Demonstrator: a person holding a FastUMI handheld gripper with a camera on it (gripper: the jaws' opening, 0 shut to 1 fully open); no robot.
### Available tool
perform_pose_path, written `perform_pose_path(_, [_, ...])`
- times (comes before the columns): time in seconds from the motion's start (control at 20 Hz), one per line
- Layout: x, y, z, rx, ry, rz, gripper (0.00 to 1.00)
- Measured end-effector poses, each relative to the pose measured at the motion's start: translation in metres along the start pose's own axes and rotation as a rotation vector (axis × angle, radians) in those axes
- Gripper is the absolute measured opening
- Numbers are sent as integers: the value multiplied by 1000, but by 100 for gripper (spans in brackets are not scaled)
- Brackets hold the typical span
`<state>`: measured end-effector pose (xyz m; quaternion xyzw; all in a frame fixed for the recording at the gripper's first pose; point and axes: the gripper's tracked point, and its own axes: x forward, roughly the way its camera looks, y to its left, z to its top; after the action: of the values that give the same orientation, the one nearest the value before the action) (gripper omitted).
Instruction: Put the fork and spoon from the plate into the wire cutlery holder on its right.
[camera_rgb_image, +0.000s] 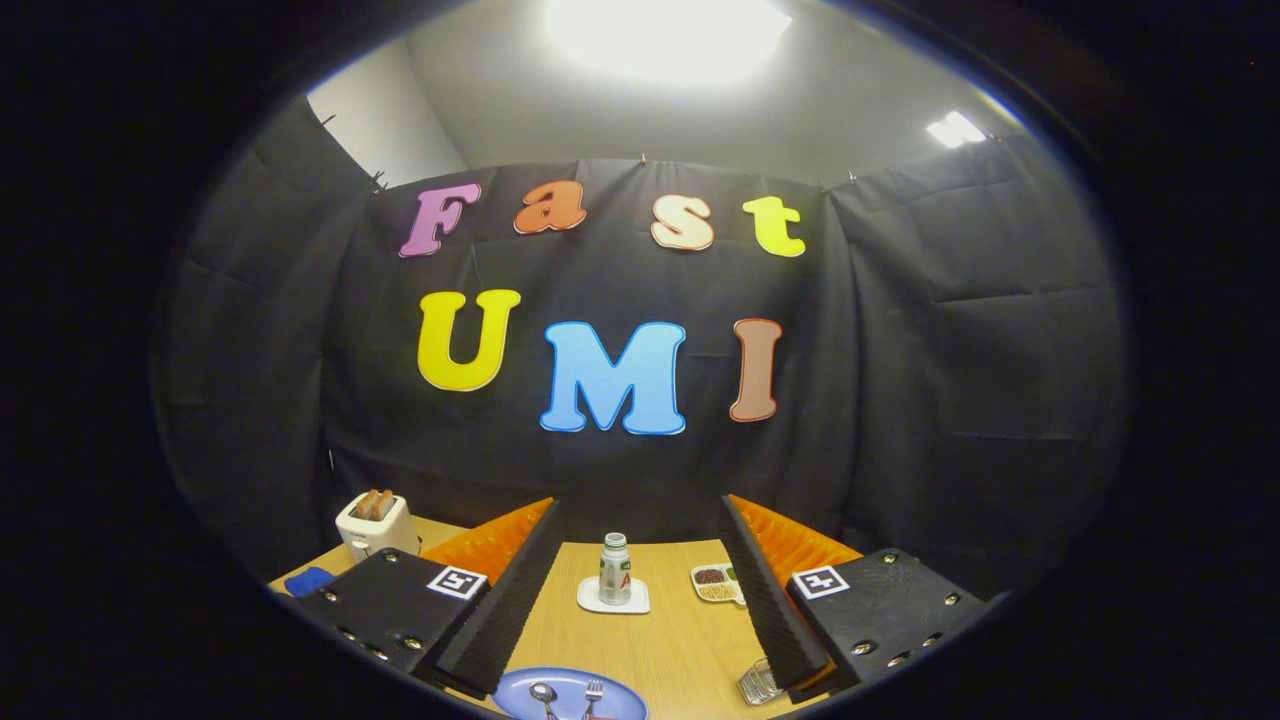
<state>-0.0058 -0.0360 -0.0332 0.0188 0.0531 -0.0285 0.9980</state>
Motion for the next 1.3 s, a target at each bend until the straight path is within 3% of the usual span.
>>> perform_pose_path(0.15, [-1,-6,6,-4,-13,-11,95])
perform_pose_path(0.7, [-14,10,-41,-48,84,26,95])
perform_pose_path(1.3, [-2,18,-40,-33,72,44,95])
